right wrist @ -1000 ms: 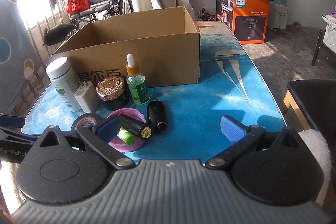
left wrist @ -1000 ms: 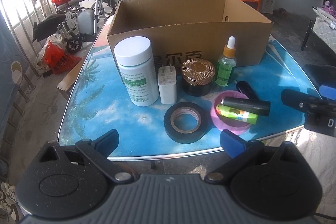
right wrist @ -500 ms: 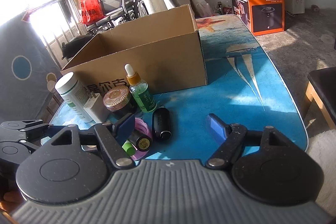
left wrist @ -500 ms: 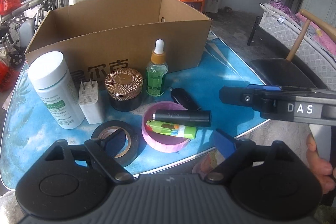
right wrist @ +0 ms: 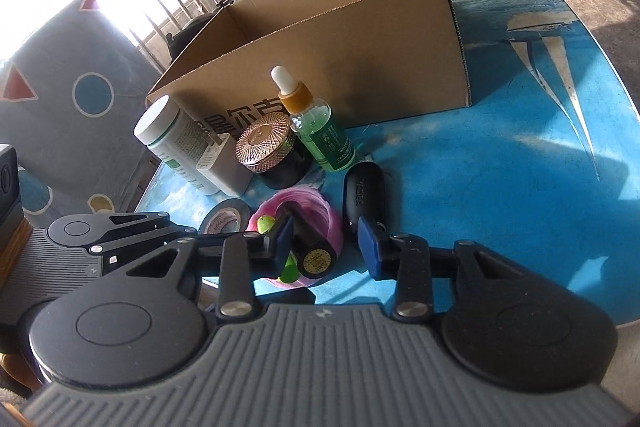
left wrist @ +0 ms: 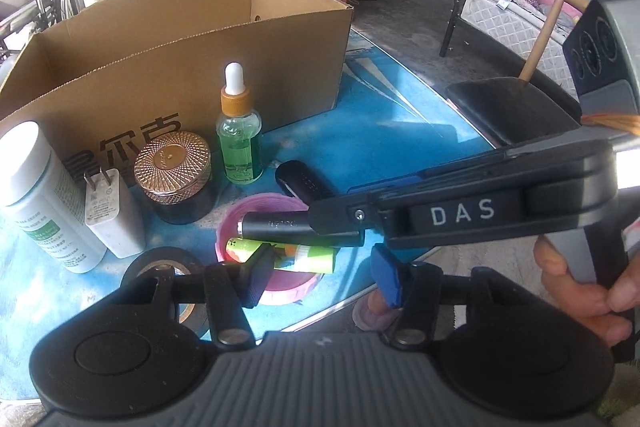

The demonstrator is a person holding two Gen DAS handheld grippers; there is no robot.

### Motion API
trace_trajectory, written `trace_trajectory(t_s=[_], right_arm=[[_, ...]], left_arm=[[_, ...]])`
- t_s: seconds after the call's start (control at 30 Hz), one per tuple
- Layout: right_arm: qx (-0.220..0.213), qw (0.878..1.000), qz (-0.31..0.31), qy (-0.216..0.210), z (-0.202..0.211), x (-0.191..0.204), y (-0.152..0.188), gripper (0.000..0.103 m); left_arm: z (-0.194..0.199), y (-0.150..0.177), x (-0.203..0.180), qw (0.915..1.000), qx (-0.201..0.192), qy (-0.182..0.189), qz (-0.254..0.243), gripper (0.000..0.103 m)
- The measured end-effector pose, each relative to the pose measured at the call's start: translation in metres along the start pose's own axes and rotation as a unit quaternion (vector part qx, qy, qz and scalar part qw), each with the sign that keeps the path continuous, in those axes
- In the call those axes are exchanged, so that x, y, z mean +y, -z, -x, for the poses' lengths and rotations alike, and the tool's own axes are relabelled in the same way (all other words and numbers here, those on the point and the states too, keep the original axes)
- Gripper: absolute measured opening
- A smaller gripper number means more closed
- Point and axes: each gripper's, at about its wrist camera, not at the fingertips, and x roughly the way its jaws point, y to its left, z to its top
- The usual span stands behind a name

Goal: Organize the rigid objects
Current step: 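Move the right gripper down to the black cylinder in the pink bowl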

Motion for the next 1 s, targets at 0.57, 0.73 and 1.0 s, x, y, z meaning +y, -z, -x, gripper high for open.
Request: trace_trajectory(t_s=[0.57,0.73,1.0], right_arm=[[0.088,0.996,0.009,-0.03,-0.015,0.007,-0.013,0.022],[0.106,0.994,0.007,-0.028,-0.021,0.006,-0.019,0.021],[0.102,0.992,-0.047,-0.047,-0.019,-0.004,-0.021,0.021]], left_arm=[[-0.001,0.001,0.005,1.0,-0.005,-0.003,0.007,0.054],[0.0,0.002,0.01,0.9999,-0.009,0.001,0.015,0.054],[0.012,-0.001,0.012,0.9995,-0.031,0.001,0.013,0.058]])
